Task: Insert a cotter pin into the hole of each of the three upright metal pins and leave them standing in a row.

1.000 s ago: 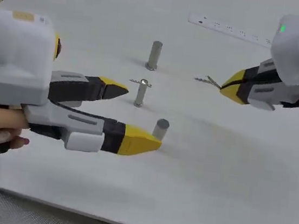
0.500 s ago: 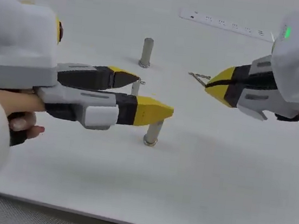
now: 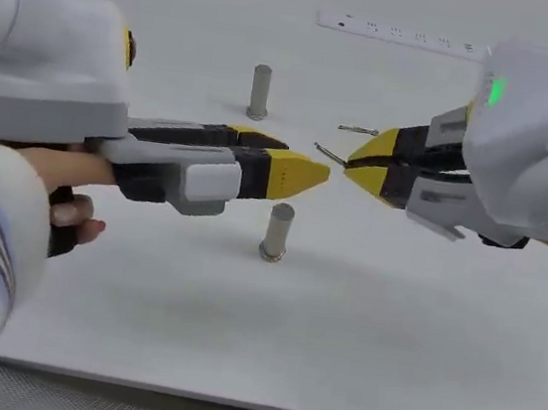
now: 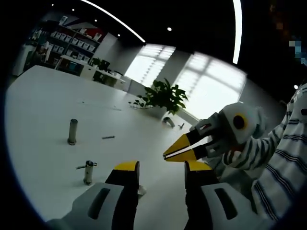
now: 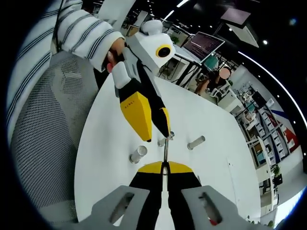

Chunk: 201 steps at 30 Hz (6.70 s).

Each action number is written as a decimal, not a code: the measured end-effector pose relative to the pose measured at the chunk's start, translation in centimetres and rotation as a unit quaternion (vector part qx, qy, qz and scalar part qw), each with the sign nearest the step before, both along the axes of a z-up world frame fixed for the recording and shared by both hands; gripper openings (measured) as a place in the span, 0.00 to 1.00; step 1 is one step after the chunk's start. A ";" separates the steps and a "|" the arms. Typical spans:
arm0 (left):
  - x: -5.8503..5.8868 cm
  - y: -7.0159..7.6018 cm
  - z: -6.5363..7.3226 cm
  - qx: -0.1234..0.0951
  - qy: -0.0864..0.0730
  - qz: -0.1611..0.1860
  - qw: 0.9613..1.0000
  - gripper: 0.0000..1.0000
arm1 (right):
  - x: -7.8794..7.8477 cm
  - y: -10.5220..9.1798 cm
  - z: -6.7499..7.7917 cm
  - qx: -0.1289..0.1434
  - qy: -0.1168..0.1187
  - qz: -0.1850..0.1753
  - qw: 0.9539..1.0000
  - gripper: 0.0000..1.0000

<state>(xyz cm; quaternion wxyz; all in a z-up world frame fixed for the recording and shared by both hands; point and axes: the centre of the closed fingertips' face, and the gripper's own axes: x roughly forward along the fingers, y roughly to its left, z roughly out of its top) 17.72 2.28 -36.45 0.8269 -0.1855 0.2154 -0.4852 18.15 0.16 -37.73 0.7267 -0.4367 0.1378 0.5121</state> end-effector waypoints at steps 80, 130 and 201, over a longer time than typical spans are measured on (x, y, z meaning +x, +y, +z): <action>-5.1 -0.4 -0.3 0.084 -0.115 -0.176 0.974 0.00 | -5.7 2.4 -1.4 0.126 0.210 0.018 0.969 0.00; -0.8 -0.5 -6.4 0.287 -0.143 -0.194 0.927 0.18 | -1.6 -2.3 -7.4 0.039 0.225 -0.039 0.973 0.00; 0.0 -0.4 -7.0 0.288 -0.126 -0.215 0.925 0.09 | -1.6 1.8 -6.5 0.064 0.224 0.023 0.972 0.09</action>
